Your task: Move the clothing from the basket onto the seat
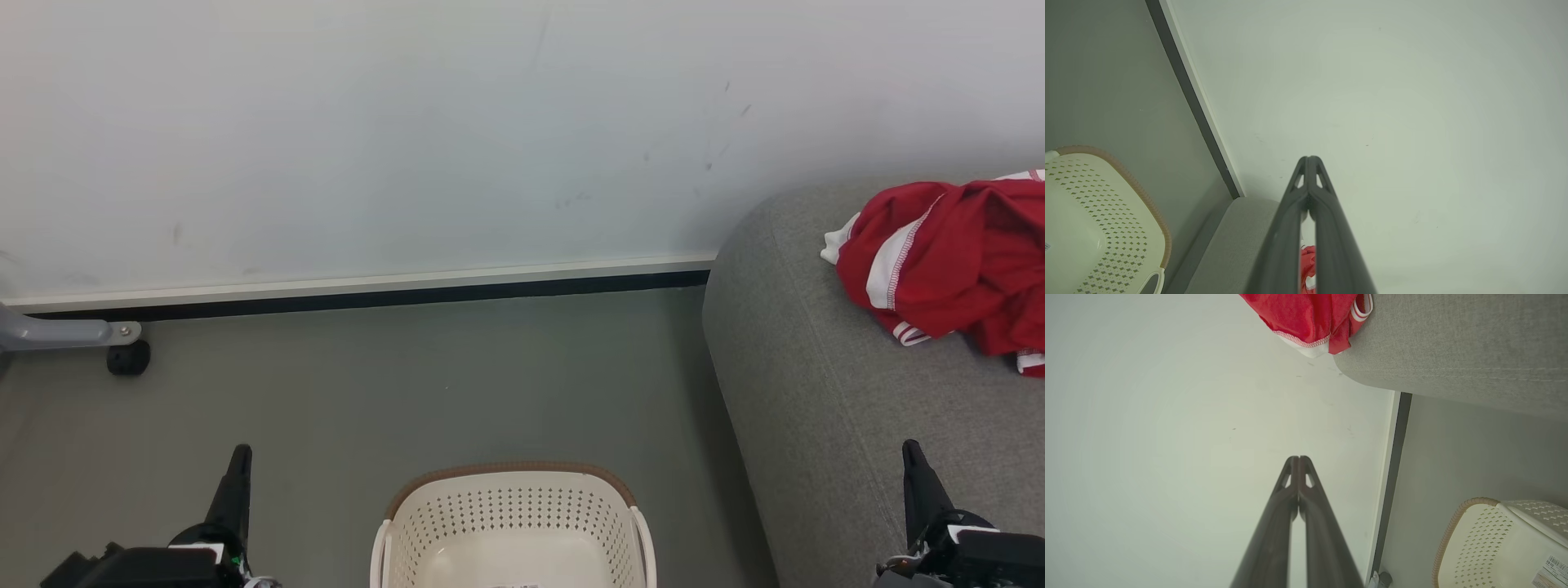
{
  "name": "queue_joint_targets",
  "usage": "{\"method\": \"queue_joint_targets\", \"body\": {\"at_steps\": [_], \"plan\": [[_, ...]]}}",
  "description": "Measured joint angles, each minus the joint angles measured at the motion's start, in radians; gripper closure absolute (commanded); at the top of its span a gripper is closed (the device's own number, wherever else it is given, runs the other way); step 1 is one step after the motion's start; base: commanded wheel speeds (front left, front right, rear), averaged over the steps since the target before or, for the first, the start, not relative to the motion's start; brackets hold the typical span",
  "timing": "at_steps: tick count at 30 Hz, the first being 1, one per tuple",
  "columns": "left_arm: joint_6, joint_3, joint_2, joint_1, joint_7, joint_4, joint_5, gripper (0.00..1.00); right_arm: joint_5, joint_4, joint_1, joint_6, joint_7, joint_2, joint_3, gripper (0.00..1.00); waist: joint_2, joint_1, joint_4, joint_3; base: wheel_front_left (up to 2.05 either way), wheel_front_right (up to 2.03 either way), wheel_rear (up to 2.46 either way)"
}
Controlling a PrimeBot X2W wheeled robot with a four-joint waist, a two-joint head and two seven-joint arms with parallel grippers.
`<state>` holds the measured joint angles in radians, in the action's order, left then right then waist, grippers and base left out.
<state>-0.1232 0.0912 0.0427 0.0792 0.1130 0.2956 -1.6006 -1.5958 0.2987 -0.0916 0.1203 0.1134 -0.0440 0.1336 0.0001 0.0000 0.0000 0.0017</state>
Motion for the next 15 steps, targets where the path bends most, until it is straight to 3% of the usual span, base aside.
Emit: {"method": "queue_joint_targets", "body": {"at_steps": [15], "plan": [[0.000,0.000,0.000,0.000,0.000,0.000,0.000,1.00,0.000,0.000,0.000,0.000,0.000,0.000,0.000,1.00,0.0000,0.0000,0.000,0.000,0.00,0.00,0.00]]}}
